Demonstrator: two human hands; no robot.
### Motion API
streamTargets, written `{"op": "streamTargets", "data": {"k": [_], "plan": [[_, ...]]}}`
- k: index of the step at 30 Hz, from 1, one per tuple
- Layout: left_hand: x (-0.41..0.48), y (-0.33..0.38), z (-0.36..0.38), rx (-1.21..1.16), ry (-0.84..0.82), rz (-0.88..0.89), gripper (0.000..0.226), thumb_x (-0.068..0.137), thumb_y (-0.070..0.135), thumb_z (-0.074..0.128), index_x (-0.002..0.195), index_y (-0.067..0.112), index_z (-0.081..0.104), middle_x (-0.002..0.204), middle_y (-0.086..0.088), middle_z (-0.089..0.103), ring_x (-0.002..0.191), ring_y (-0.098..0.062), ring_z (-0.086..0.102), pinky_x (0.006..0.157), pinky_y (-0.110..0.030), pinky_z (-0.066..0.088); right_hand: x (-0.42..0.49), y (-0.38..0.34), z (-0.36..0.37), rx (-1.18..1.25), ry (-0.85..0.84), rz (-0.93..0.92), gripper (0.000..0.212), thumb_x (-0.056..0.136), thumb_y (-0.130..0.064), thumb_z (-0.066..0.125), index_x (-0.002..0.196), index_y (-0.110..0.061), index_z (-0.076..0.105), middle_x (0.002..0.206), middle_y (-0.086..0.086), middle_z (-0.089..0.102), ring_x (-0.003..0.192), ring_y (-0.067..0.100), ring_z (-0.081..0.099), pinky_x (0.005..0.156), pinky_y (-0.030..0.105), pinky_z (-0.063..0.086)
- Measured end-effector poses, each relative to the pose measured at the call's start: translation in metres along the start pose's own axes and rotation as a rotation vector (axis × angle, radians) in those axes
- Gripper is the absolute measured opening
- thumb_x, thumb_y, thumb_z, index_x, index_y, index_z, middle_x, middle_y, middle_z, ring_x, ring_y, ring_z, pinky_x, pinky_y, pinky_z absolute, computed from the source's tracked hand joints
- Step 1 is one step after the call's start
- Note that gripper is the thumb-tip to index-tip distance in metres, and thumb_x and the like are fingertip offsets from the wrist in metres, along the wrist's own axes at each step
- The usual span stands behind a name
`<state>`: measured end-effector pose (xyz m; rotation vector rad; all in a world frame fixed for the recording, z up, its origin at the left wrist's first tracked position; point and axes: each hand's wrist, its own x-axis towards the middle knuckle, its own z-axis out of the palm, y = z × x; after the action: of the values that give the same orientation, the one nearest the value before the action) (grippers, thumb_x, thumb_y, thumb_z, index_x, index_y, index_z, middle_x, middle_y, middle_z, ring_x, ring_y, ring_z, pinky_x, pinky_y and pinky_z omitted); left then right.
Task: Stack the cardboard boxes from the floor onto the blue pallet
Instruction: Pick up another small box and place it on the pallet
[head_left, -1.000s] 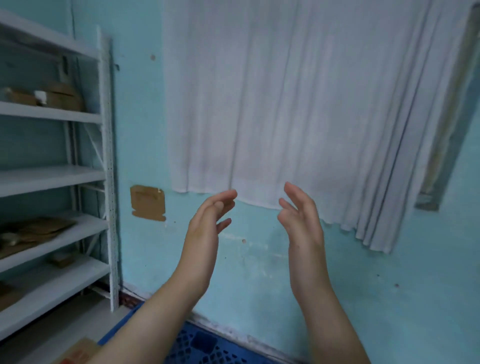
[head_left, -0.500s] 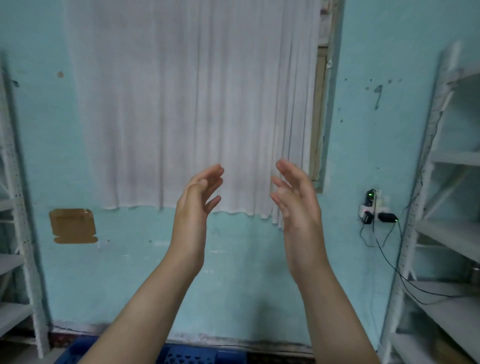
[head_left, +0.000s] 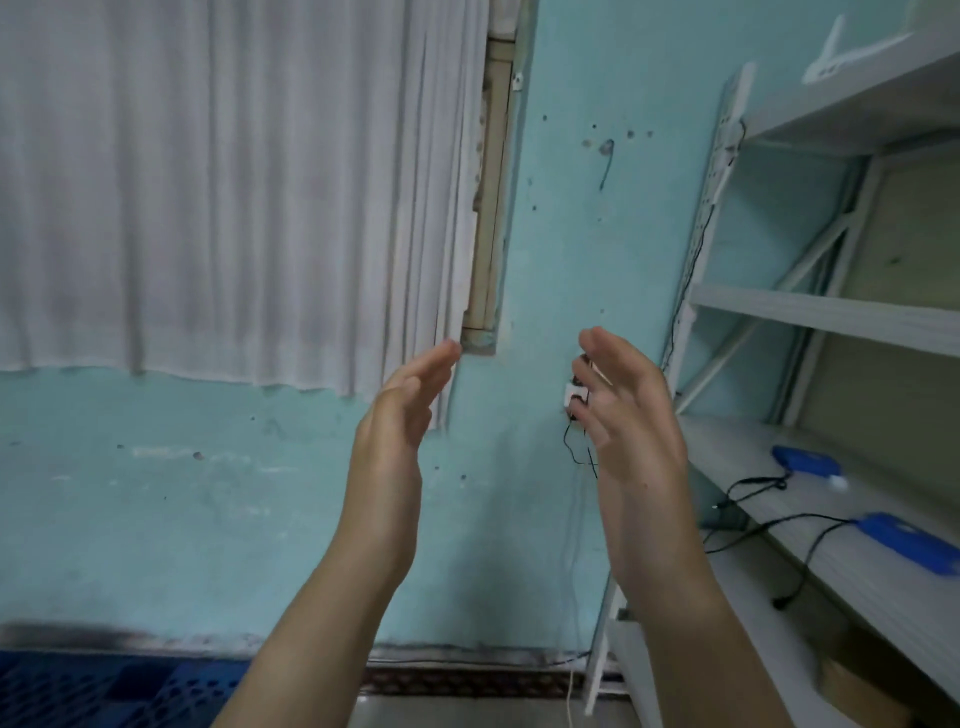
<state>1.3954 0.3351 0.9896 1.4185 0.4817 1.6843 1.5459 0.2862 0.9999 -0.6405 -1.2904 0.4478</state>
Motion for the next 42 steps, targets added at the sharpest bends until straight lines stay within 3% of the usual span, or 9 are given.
{"op": "streamTargets", "data": {"k": [7, 15, 19, 23, 32, 35, 42], "plan": [[0.013, -0.037, 0.051, -0.019, -0.034, -0.038, 0.045, 0.091, 0.036, 0.029, 0.116, 0.036, 0.065, 0.130, 0.017, 0.064, 0.127, 0.000, 0.052, 0.113, -0.035, 0.033, 0.016, 0.024, -0.056, 0.027, 0.014, 0.029, 0.037, 0.093, -0.027, 0.052, 0.127, -0.039, 0.059, 0.137, -0.021, 0.059, 0.133, 0.003, 0.050, 0.115, 0.041, 0.036], [0.063, -0.117, 0.064, -0.082, -0.064, -0.105, 0.045, 0.091, 0.034, 0.028, 0.109, 0.041, 0.069, 0.128, 0.019, 0.065, 0.126, 0.001, 0.053, 0.109, -0.032, 0.034, 0.050, 0.101, -0.088, -0.010, 0.121, 0.098, 0.037, 0.090, -0.021, 0.052, 0.121, -0.038, 0.061, 0.135, -0.016, 0.062, 0.129, 0.005, 0.055, 0.114, 0.044, 0.038], [0.085, -0.158, 0.063, -0.079, -0.078, -0.144, 0.044, 0.092, 0.036, 0.028, 0.112, 0.040, 0.067, 0.128, 0.018, 0.065, 0.126, 0.001, 0.053, 0.108, -0.032, 0.035, 0.072, 0.141, -0.104, -0.029, 0.114, 0.149, 0.043, 0.093, -0.017, 0.051, 0.136, -0.023, 0.054, 0.143, -0.005, 0.058, 0.130, 0.008, 0.055, 0.115, 0.042, 0.039], [0.097, -0.205, 0.062, -0.069, -0.096, -0.206, 0.044, 0.093, 0.034, 0.028, 0.117, 0.037, 0.064, 0.130, 0.016, 0.064, 0.127, -0.002, 0.053, 0.111, -0.037, 0.035, 0.078, 0.188, -0.119, 0.003, 0.142, 0.191, 0.036, 0.099, -0.018, 0.044, 0.133, -0.020, 0.054, 0.144, 0.001, 0.057, 0.132, 0.012, 0.054, 0.115, 0.043, 0.039], [0.129, -0.325, 0.073, -0.098, 0.021, -0.310, 0.041, 0.092, 0.032, 0.031, 0.119, 0.032, 0.063, 0.130, 0.011, 0.065, 0.126, -0.005, 0.055, 0.111, -0.037, 0.037, 0.103, 0.314, -0.161, 0.065, 0.088, 0.316, 0.032, 0.095, -0.023, 0.042, 0.125, -0.024, 0.054, 0.139, -0.001, 0.059, 0.132, 0.016, 0.054, 0.108, 0.035, 0.044], [0.140, -0.377, 0.077, -0.093, 0.095, -0.347, 0.041, 0.092, 0.031, 0.032, 0.118, 0.030, 0.063, 0.129, 0.011, 0.066, 0.125, -0.006, 0.056, 0.109, -0.035, 0.039, 0.111, 0.369, -0.181, 0.063, 0.067, 0.380, 0.030, 0.096, -0.021, 0.042, 0.123, -0.024, 0.055, 0.138, 0.002, 0.059, 0.132, 0.018, 0.055, 0.110, 0.038, 0.043], [0.126, -0.519, 0.066, -0.035, 0.227, -0.538, 0.040, 0.097, 0.025, 0.030, 0.121, 0.022, 0.063, 0.127, 0.004, 0.068, 0.124, -0.011, 0.058, 0.109, -0.039, 0.041, 0.096, 0.506, -0.231, 0.082, 0.052, 0.662, 0.024, 0.093, -0.021, 0.046, 0.110, -0.025, 0.062, 0.128, 0.004, 0.066, 0.127, 0.020, 0.059, 0.107, 0.035, 0.044]]}}
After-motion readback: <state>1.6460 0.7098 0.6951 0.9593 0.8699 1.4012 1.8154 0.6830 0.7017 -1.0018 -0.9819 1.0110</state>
